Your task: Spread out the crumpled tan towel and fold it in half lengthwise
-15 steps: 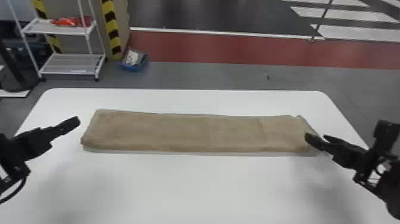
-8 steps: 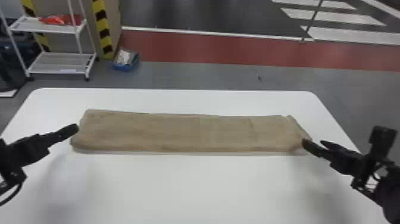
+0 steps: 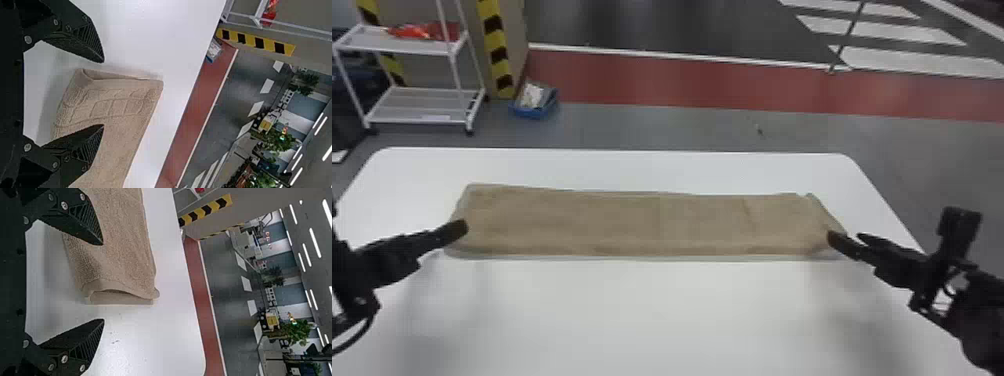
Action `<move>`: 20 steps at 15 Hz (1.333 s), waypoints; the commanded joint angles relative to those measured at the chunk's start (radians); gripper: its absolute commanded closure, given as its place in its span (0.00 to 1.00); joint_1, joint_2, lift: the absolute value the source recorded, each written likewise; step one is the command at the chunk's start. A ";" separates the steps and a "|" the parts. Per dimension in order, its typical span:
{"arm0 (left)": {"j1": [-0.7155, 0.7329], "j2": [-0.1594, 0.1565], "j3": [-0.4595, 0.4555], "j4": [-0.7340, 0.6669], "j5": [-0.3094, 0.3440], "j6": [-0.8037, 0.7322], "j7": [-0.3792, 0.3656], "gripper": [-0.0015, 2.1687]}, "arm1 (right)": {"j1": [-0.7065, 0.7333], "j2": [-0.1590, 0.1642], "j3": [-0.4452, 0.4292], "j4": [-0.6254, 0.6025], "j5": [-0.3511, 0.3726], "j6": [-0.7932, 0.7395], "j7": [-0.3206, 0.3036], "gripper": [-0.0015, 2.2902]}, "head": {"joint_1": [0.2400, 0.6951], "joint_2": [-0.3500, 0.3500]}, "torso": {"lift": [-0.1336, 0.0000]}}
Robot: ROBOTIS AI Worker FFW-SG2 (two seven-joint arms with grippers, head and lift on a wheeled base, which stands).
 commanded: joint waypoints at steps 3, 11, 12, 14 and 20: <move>-0.006 -0.005 -0.010 0.001 -0.008 0.021 -0.008 0.24 | -0.038 0.000 0.027 0.010 0.033 0.052 0.028 0.21 | 1.00 0.26 | 0.06; 0.020 -0.003 0.020 -0.066 0.003 0.165 0.003 0.68 | -0.061 -0.026 -0.009 0.036 0.037 0.105 0.141 0.65 | 1.00 0.26 | 0.06; 0.026 -0.003 0.023 -0.086 0.006 0.190 0.011 0.68 | -0.061 -0.026 -0.013 0.036 0.036 0.111 0.147 0.65 | 1.00 0.26 | 0.06; 0.045 -0.003 0.045 -0.126 0.014 0.211 0.022 0.68 | -0.061 -0.026 -0.019 0.034 0.031 0.123 0.149 0.65 | 1.00 0.25 | 0.06; 0.114 -0.005 0.106 -0.209 0.035 0.248 0.023 0.68 | -0.010 -0.028 -0.087 -0.038 0.030 0.206 0.189 0.65 | 1.00 0.24 | 0.06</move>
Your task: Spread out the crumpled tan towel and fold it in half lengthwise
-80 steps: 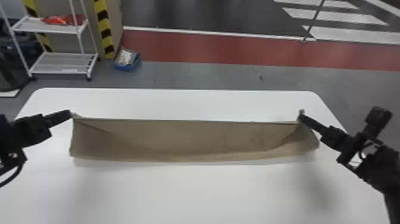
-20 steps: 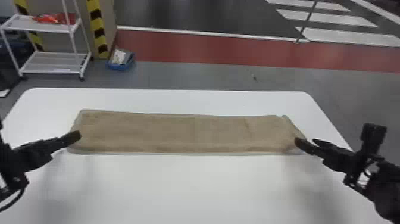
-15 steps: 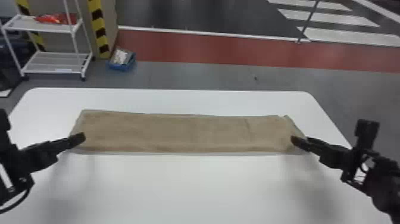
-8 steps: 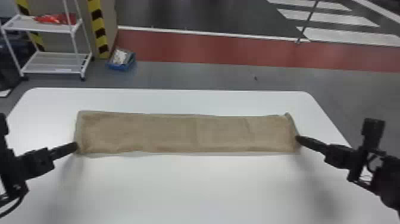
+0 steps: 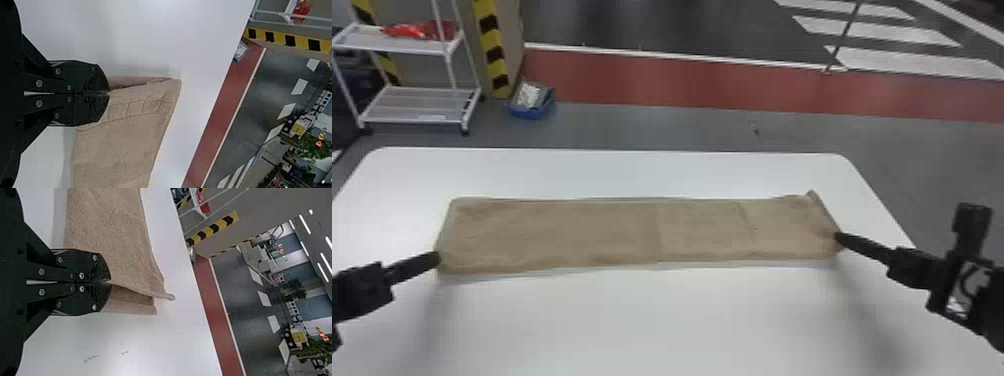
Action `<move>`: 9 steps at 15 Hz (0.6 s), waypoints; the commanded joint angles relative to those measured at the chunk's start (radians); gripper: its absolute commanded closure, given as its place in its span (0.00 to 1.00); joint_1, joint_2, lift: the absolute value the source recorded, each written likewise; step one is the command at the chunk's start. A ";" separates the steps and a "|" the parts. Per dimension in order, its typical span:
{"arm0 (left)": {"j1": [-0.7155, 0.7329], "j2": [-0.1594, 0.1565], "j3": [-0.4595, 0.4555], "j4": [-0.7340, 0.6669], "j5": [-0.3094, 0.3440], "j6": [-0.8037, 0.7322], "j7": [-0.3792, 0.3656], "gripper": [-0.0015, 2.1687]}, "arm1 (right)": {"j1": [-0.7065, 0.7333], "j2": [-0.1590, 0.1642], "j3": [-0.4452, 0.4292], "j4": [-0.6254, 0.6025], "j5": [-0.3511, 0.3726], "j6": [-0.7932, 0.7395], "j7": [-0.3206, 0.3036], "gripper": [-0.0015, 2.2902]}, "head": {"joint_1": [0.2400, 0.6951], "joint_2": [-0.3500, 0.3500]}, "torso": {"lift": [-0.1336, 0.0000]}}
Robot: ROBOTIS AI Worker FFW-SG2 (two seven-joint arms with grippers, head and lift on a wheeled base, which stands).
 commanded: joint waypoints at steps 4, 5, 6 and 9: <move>0.031 -0.003 0.026 -0.052 0.011 0.043 0.000 0.68 | 0.038 -0.006 -0.067 -0.021 0.002 0.027 0.033 0.65 | 1.00 0.23 | 0.06; 0.037 -0.006 0.023 -0.058 0.010 0.043 0.000 0.68 | 0.043 -0.009 -0.075 -0.021 0.002 0.027 0.034 0.65 | 1.00 0.21 | 0.06; 0.042 -0.011 0.021 -0.060 0.010 0.043 0.000 0.68 | 0.041 -0.010 -0.075 -0.020 0.008 0.024 0.034 0.65 | 1.00 0.21 | 0.06; 0.042 -0.017 0.023 -0.063 0.011 0.050 -0.009 0.51 | 0.031 -0.004 -0.038 -0.006 0.025 -0.001 0.019 0.32 | 1.00 0.18 | 0.06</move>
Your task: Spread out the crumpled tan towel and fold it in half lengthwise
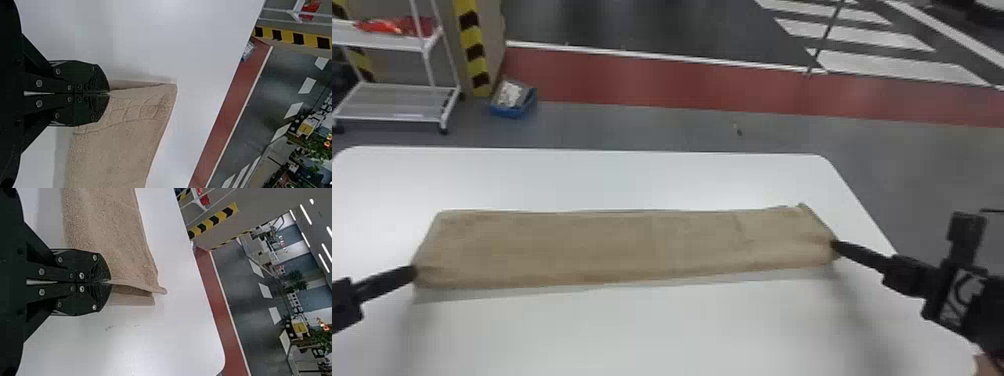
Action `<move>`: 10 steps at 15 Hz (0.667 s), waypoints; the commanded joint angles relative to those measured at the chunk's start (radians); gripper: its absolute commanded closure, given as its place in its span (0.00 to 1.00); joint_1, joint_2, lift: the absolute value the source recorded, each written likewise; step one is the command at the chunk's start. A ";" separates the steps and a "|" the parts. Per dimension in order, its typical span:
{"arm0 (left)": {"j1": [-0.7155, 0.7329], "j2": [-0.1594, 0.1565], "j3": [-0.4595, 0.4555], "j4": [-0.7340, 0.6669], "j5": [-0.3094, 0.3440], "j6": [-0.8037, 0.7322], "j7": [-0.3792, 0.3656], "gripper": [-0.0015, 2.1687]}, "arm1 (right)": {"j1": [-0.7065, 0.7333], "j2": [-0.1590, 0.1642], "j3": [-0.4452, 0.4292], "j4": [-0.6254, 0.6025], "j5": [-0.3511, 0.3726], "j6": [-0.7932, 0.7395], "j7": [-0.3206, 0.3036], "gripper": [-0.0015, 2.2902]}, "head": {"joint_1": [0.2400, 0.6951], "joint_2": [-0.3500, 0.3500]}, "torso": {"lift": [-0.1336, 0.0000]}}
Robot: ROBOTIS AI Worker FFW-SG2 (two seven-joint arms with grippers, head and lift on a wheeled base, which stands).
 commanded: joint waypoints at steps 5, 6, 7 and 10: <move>0.016 0.007 0.040 -0.056 -0.002 0.001 -0.008 0.42 | -0.021 0.008 0.027 0.004 0.005 -0.045 -0.069 0.02 | 1.00 0.19 | 0.06; -0.003 0.009 0.039 -0.048 -0.009 0.001 -0.008 0.42 | -0.038 0.008 0.027 0.004 0.008 -0.039 -0.070 0.02 | 1.00 0.19 | 0.06; -0.023 0.010 0.039 -0.039 -0.019 0.001 -0.005 0.42 | -0.049 0.005 0.027 0.004 0.012 -0.036 -0.070 0.02 | 1.00 0.19 | 0.06; -0.098 0.032 0.008 0.015 -0.065 0.001 -0.012 0.42 | -0.109 -0.003 0.030 0.032 0.053 -0.011 -0.083 0.03 | 1.00 0.22 | 0.06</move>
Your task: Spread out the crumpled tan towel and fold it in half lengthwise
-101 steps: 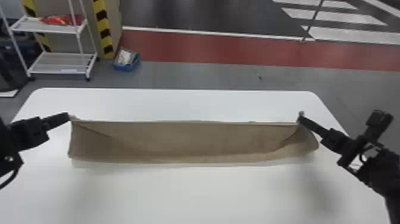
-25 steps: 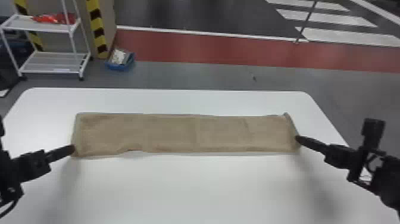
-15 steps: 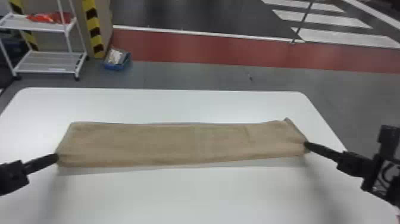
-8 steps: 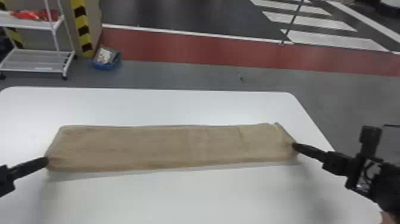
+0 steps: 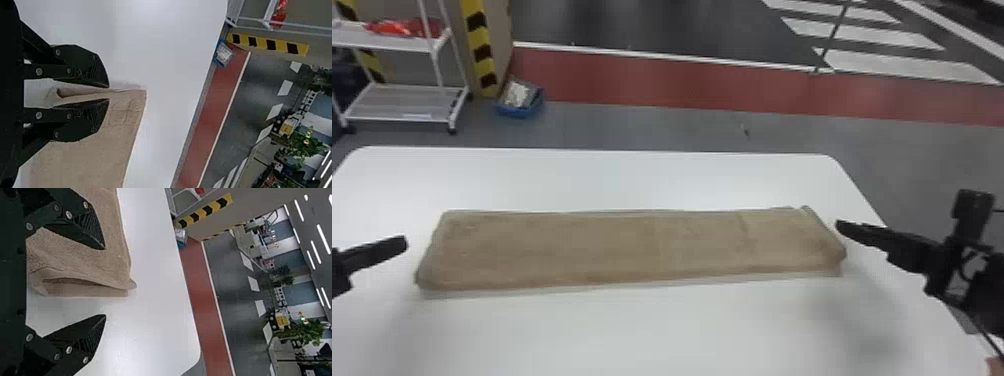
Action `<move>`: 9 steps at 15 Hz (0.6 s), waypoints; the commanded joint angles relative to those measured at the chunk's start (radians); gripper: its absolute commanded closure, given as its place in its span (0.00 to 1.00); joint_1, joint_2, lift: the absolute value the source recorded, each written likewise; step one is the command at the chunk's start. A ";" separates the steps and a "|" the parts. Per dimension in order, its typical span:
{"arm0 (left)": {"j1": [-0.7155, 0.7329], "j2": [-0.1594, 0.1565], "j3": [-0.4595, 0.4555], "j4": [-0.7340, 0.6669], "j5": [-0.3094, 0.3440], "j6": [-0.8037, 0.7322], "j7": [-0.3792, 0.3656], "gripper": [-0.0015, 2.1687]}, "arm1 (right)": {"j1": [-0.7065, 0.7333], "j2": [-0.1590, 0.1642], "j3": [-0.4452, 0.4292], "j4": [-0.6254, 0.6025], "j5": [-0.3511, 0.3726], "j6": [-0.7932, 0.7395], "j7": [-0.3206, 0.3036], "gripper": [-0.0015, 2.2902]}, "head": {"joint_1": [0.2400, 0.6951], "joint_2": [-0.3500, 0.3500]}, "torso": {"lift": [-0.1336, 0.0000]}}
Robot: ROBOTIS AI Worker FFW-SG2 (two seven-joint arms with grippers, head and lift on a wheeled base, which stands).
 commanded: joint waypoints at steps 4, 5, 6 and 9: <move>-0.157 0.050 -0.110 0.131 -0.096 0.071 -0.005 0.42 | -0.109 -0.048 0.088 0.081 0.086 0.006 0.037 0.04 | 1.00 0.23 | 0.06; -0.175 0.053 -0.118 0.151 -0.103 0.083 -0.014 0.42 | -0.138 -0.058 0.105 0.113 0.112 -0.003 0.074 0.03 | 1.00 0.24 | 0.06; -0.189 0.055 -0.130 0.164 -0.113 0.083 -0.020 0.42 | -0.166 -0.069 0.122 0.139 0.144 -0.015 0.106 0.03 | 1.00 0.24 | 0.06; -0.215 0.058 -0.153 0.190 -0.138 0.095 -0.029 0.42 | -0.196 -0.094 0.198 0.172 0.236 -0.034 0.135 0.03 | 1.00 0.24 | 0.06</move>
